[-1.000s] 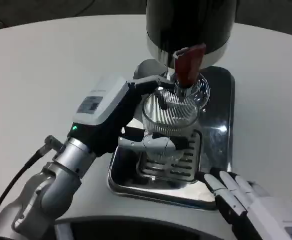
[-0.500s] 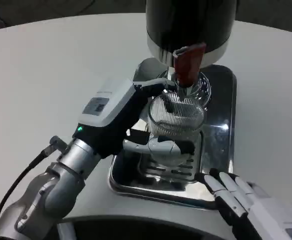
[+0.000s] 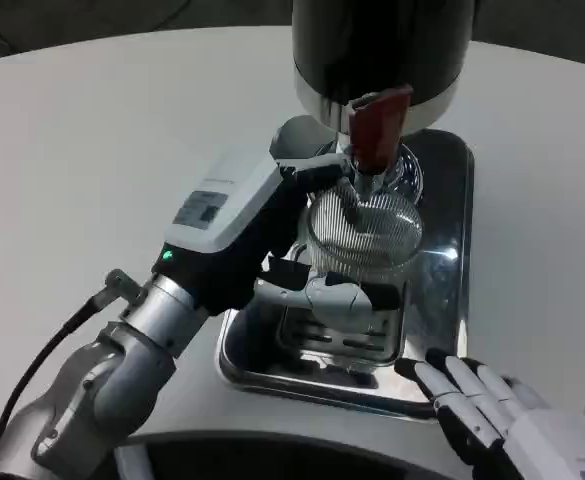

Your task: Grasp the cup under the faucet to collect the drink, then remove the cup.

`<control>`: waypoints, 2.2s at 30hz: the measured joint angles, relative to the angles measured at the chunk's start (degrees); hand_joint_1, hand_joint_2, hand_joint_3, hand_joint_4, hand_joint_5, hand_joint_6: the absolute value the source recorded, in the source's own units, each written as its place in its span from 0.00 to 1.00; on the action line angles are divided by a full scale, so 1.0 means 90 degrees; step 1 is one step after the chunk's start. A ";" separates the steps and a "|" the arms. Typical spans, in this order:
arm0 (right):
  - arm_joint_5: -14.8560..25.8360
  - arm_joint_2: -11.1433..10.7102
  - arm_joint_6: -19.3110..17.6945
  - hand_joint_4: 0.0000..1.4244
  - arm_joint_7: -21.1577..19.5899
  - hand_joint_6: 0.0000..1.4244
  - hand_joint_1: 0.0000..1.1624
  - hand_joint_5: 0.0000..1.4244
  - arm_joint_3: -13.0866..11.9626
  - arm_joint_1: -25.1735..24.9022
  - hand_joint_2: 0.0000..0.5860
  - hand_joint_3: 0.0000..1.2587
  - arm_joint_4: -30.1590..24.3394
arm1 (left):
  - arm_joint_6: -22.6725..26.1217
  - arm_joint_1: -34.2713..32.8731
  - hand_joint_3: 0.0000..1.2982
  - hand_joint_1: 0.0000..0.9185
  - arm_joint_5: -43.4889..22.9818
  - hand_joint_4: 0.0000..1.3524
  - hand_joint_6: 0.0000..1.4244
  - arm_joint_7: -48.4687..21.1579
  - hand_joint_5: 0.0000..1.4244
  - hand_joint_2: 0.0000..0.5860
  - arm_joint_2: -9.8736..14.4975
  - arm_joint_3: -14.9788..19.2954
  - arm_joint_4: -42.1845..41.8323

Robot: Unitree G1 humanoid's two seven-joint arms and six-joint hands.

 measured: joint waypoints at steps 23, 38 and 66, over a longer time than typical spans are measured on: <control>0.0464 -0.0003 -0.0009 0.00 0.0055 0.00 0.30 0.00 -0.0192 0.0029 0.68 0.07 0.0000 | 0.0246 0.0116 0.51 0.25 -0.0014 0.51 0.86 -0.0306 0.61 0.14 0.0160 0.0006 -0.0219; 0.0590 -0.0114 0.0402 0.00 0.0202 0.00 0.30 0.00 -0.0170 -0.0075 0.68 0.07 -0.0001 | 0.0232 0.0095 0.28 0.21 0.0195 0.24 0.42 -0.0129 0.30 0.14 0.0194 0.0004 -0.0190; 0.0678 -0.0391 0.0917 0.00 0.0270 0.00 0.30 0.00 -0.0054 -0.0364 0.68 0.08 0.0000 | -0.0133 0.0046 0.16 0.18 -0.0012 0.11 0.30 0.0014 0.19 0.14 0.0308 -0.0017 -0.0200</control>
